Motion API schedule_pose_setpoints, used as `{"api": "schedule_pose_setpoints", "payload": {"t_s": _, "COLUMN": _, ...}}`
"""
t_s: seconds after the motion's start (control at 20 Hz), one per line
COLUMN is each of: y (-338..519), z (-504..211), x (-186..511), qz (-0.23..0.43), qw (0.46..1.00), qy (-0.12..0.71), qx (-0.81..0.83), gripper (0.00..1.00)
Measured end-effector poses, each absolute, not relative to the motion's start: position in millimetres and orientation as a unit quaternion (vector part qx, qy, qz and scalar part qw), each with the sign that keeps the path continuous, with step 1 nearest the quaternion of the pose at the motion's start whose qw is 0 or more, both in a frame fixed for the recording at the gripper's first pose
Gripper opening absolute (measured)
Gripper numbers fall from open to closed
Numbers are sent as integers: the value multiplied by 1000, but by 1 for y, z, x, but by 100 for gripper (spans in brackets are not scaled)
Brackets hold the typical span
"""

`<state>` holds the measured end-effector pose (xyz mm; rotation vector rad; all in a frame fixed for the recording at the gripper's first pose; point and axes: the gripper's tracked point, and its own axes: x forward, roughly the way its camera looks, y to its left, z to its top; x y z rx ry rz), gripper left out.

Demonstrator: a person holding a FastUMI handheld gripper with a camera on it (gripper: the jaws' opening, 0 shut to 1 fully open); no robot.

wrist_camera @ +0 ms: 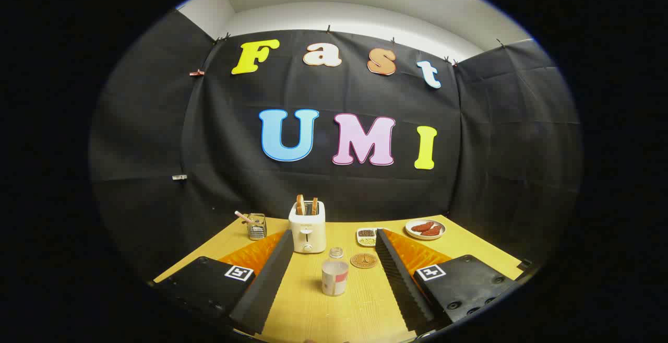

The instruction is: Take the bottle from table, then pour the juice into the cup, finally place the bottle on the coaster

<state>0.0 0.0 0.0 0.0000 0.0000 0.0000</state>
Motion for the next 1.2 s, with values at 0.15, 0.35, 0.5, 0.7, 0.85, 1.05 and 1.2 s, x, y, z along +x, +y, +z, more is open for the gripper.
{"api": "schedule_pose_setpoints", "payload": {"t_s": 0.15, "y": 1, "z": -7, "x": -2, "qz": 8, "qw": 1000, "qy": 8, "qx": -11, "gripper": 97}}
{"api": "schedule_pose_setpoints", "payload": {"t_s": 0.35, "y": 6, "z": -14, "x": -3, "qz": 24, "qw": 999, "qy": 18, "qx": -27, "gripper": 97}}
{"api": "schedule_pose_setpoints", "payload": {"t_s": 0.5, "y": 15, "z": -19, "x": -5, "qz": 36, "qw": 999, "qy": 24, "qx": -33, "gripper": 97}}
{"api": "schedule_pose_setpoints", "payload": {"t_s": 0.7, "y": 22, "z": -21, "x": -6, "qz": 42, "qw": 998, "qy": 25, "qx": -29, "gripper": 97}}
{"api": "schedule_pose_setpoints", "payload": {"t_s": 0.85, "y": 22, "z": -26, "x": -4, "qz": 37, "qw": 998, "qy": 33, "qx": -25, "gripper": 97}}
{"api": "schedule_pose_setpoints", "payload": {"t_s": 1.05, "y": 20, "z": -33, "x": 4, "qz": 26, "qw": 999, "qy": 40, "qx": -11, "gripper": 97}}
{"api": "schedule_pose_setpoints", "payload": {"t_s": 1.2, "y": 18, "z": -37, "x": 14, "qz": 18, "qw": 999, "qy": 43, "qx": -8, "gripper": 97}}
